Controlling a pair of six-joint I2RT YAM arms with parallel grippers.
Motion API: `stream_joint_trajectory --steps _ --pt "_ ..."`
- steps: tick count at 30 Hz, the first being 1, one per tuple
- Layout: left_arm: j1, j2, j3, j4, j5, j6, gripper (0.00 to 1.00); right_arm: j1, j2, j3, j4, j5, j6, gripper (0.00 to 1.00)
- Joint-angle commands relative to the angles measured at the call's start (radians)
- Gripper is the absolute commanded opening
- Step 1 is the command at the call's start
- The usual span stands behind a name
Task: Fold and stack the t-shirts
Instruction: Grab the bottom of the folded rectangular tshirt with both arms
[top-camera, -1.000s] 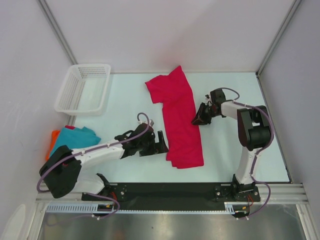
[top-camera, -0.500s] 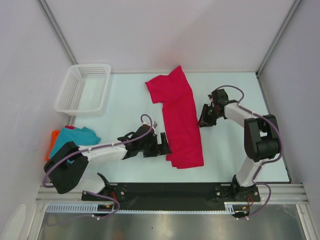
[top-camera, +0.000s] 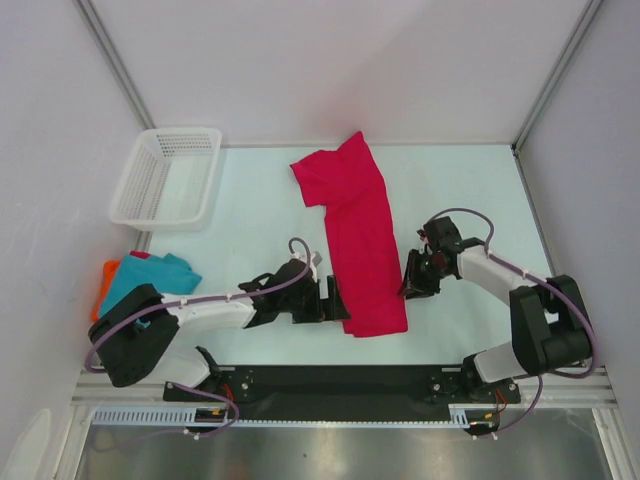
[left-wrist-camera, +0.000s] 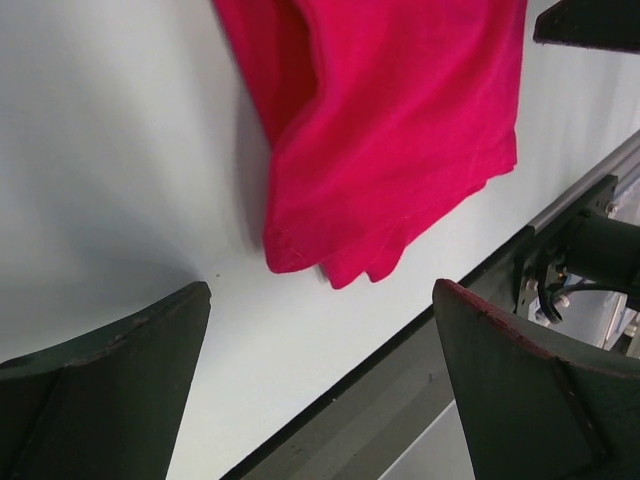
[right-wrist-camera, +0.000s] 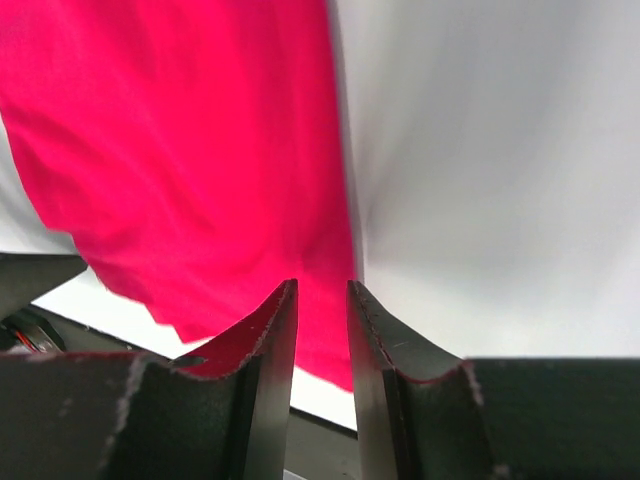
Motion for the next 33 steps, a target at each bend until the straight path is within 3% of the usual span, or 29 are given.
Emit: stream_joint_trajectory --steps 1,15,33 --pt "-0.038 0.035 -0.028 0.091 0.014 -0.044 1.0 0.031 -0.092 -0.054 -0.023 0.031 0.034 0.32" --pt "-0.122 0.201 -0.045 0.284 0.032 -0.095 1.0 0.169 -0.253 -0.156 -0.086 0.097 0.149 0.35" --pt "-0.125 0.126 -0.003 0.153 0.006 -0.067 0.99 0.298 -0.167 -0.148 -0.094 0.166 0.215 0.4"
